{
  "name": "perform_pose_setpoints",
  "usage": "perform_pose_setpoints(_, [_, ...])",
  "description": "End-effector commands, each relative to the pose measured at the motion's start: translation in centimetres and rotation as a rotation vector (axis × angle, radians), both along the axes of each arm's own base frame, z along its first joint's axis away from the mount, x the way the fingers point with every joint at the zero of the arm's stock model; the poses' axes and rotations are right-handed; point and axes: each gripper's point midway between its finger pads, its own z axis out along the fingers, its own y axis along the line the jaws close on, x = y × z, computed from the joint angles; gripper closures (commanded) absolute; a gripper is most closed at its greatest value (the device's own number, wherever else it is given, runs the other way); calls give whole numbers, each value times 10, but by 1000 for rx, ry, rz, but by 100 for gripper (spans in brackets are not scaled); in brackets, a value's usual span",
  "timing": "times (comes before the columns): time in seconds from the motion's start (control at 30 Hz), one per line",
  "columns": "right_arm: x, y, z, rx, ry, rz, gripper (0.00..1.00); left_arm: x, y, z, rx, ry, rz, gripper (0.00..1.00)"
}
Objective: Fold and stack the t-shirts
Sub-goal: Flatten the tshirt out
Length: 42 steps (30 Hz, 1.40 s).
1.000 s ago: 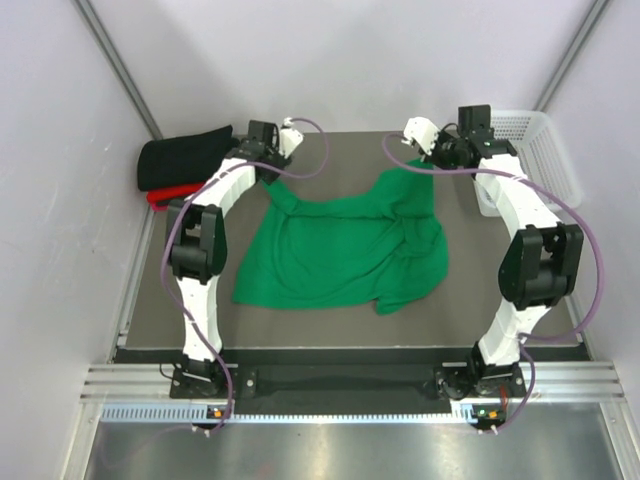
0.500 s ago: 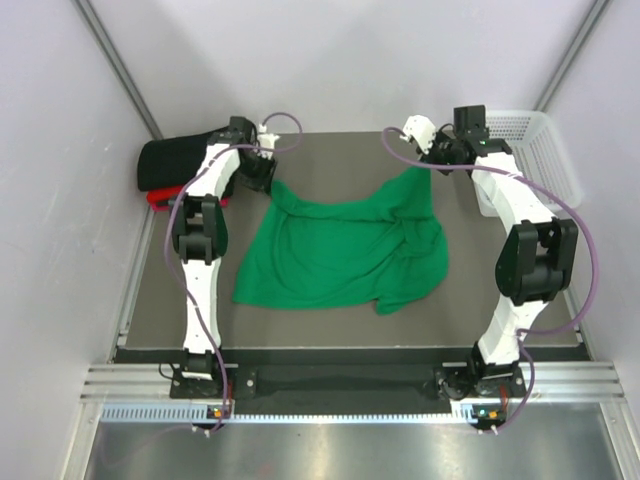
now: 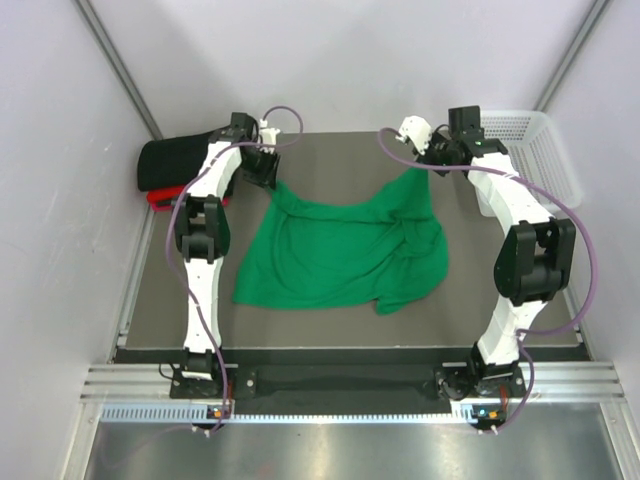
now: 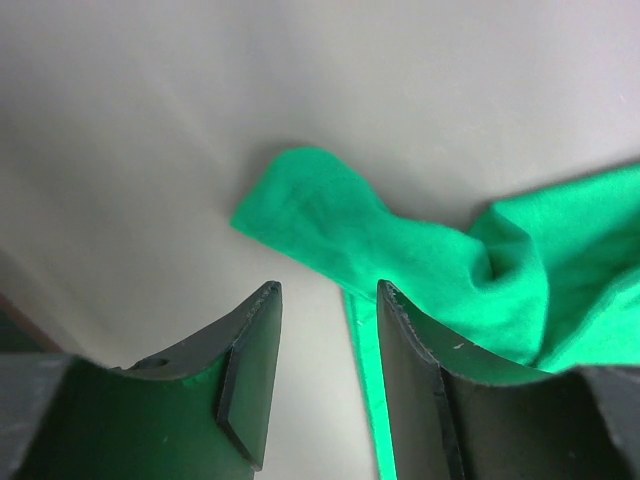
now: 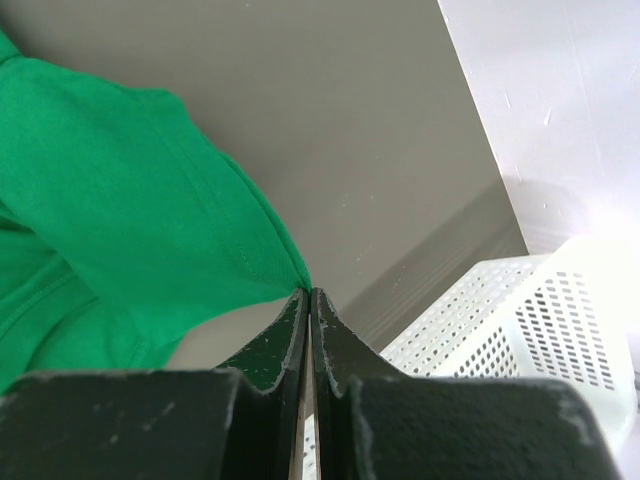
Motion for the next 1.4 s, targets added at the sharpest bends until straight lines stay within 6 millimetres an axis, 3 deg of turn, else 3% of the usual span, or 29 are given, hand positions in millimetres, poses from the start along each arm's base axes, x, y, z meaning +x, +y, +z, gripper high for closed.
perform_pose_setpoints(0.0, [0, 6, 24, 21, -46, -15, 100, 25, 10, 5, 13, -73, 37, 52])
perform_pose_setpoints(0.57, [-5, 17, 18, -12, -35, -4, 100, 45, 18, -31, 13, -69, 63, 55])
perform_pose_setpoints(0.73, [-6, 17, 17, -19, -35, -8, 100, 39, 15, -35, -5, -43, 44, 66])
perform_pose_setpoints(0.93, [-8, 15, 14, -22, -32, -16, 100, 31, 9, -33, -33, -25, 19, 70])
perform_pose_setpoints(0.97, [-8, 15, 16, -22, -37, -17, 100, 31, 9, -33, -33, -23, 16, 81])
perform_pose_setpoints(1.03, [-8, 15, 17, -15, -40, -25, 100, 32, 9, -30, -36, -31, 16, 91])
perform_pose_setpoints(1.07, [-7, 14, 19, -17, -47, -36, 100, 32, 8, -24, -37, -41, 11, 100])
perform_pose_setpoints(1.13, [-2, 12, 28, 2, -78, -73, 100, 34, 8, -11, -36, -66, 4, 100])
perform_pose_setpoints(1.23, [2, 7, 58, 40, -153, -126, 100, 39, 14, 34, -11, -153, 12, 100])
perform_pose_setpoints(1.27, [3, 5, 67, 54, -172, -141, 100, 40, 17, 66, 1, -213, 22, 100])
perform_pose_setpoints(1.33, [5, 0, 97, 108, -228, -193, 100, 39, 22, 101, 7, -280, 27, 100])
perform_pose_setpoints(1.37, [1, -2, 116, 129, -265, -210, 100, 34, 24, 141, 9, -354, 33, 100])
